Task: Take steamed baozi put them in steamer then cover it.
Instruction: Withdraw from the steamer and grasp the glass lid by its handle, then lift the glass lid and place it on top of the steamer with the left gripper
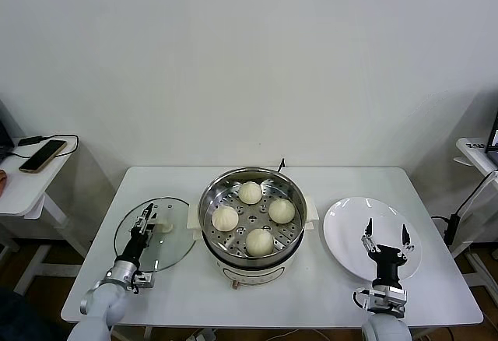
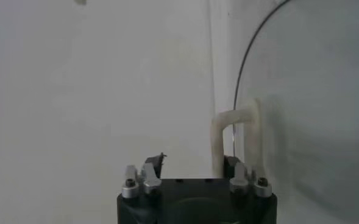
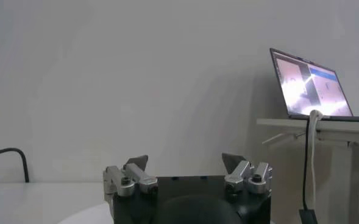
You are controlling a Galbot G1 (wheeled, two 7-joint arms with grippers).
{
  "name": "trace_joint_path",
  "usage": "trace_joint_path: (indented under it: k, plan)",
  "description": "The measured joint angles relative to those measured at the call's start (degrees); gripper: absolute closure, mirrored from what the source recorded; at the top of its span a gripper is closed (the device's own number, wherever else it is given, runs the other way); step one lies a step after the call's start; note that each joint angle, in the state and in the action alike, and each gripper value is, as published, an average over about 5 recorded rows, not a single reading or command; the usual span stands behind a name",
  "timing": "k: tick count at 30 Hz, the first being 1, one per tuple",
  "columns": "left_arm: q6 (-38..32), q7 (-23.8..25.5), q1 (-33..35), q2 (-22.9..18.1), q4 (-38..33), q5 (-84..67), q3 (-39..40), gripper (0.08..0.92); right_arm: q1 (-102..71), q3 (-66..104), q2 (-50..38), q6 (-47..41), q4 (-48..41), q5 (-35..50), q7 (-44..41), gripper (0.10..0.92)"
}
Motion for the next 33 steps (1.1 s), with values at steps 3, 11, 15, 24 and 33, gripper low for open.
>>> trace_joint_path:
  k: [3,11,15,24,33]
  plan:
    - [0.0,0.1,-0.3,-0.1,0.6,0.0,0.0,0.554,0.1,0.0,0.0,0.0,0.0,-0.1,0.0,0.203]
    - [-0.5,0.2,-0.7,-0.4,0.9,-0.1,-0.2,0.774,0.2,-0.1,0.3,0.3,0.0,-0.3,-0.1,0.203]
    - [-0.7,0.2,-0.3,-0.3,0.1,-0.7,-0.5,0.812,0.1,-0.1,0.3,0.4,0.0,-0.4,-0.2,0.203]
    - [0.5,1.2,3.0,1.9,-8.5,-4.9,-2.3,0.812,0.2,-0.2,0.4,0.5,0.2,-0.5,-0.4,0.203]
    - [4.3,5.5,9.0,5.2,-26.8,-11.2,-3.8,0.812,0.9,-0.7,0.1,-0.1,0.9,-0.5,-0.1,0.203]
